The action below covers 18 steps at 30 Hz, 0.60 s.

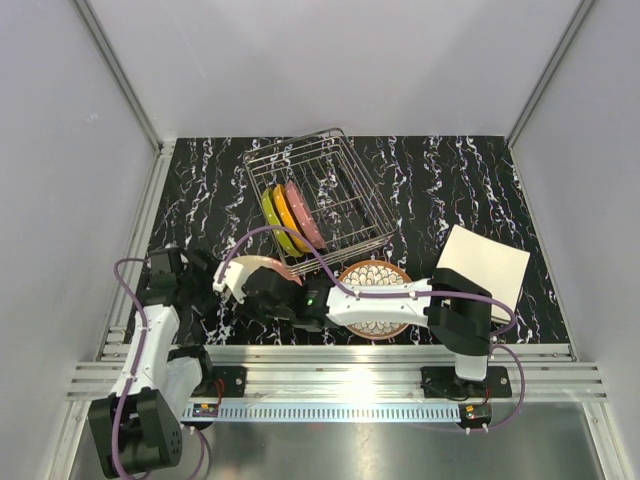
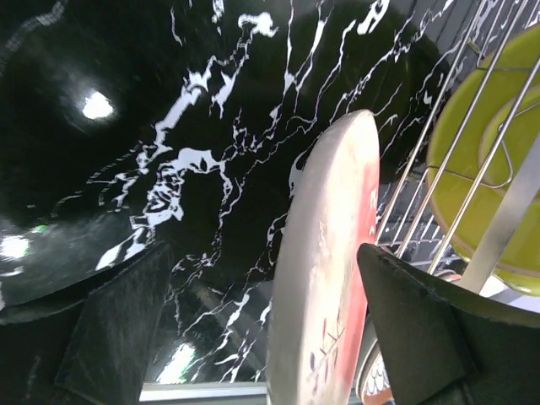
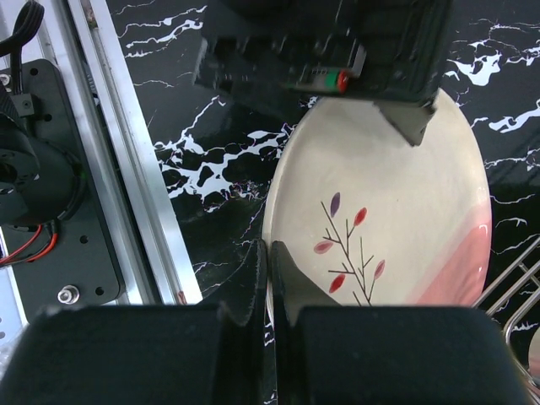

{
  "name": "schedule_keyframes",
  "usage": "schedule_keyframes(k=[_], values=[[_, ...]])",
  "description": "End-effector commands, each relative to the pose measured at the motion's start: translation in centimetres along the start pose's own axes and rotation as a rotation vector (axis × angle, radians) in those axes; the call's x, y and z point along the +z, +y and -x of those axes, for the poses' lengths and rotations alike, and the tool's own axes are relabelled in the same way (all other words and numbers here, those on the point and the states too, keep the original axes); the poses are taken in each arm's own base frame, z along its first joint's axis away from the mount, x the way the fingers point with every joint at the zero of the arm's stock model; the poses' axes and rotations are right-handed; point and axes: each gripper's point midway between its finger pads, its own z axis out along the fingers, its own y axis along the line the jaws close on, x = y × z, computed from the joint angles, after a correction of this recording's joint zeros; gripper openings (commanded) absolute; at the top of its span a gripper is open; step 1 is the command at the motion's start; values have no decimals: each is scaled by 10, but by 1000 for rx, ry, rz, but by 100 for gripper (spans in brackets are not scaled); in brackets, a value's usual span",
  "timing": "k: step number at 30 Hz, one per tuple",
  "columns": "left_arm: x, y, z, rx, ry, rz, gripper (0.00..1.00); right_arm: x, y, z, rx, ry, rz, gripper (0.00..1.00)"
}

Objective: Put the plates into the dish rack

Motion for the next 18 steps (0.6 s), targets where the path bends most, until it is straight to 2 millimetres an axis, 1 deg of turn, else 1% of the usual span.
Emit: schedule_keyframes(k=[1, 2, 4, 5, 6, 7, 8, 9, 10, 11, 13, 14, 16, 17, 18], values=[[1, -31, 3, -35, -17, -166, 89, -26, -10, 64, 24, -189, -37, 0], [1, -40, 6, -32, -30, -207, 83, -26, -11, 64, 26, -188, -38, 0], [2, -42, 6, -31, -33, -211, 77, -26, -11, 65, 30, -189, -39, 0], [2, -44, 7, -31, -39, -220, 71, -25, -11, 65, 30, -189, -38, 0], [3, -44, 8, -33, -40, -218, 70, -26, -10, 66, 31, -192, -34, 0], [4, -45, 10, -35, -46, -223, 66, -26, -9, 66, 32, -193, -31, 0], [5, -45, 10, -40, -45, -222, 58, -26, -9, 66, 36, -194, -29, 0], [5, -46, 10, -43, -45, -226, 55, -26, -9, 66, 37, -194, -28, 0], [6, -48, 12, -47, -50, -234, 50, -26, -8, 67, 38, -196, -23, 0], [6, -48, 12, -46, -48, -234, 42, -26, -6, 66, 39, -193, -20, 0], [7, -49, 15, -46, -56, -232, 32, -27, -6, 66, 48, -191, -14, 0], [6, -50, 17, -42, -63, -231, 23, -27, -7, 66, 49, -190, -14, 0], [5, -50, 18, -36, -63, -222, 15, -28, -6, 65, 51, -185, -14, 0], [3, -52, 21, -31, -76, -222, 10, -30, -7, 65, 55, -185, -17, 1], [2, -53, 22, -28, -77, -223, 8, -31, -6, 65, 57, -184, -17, 3]])
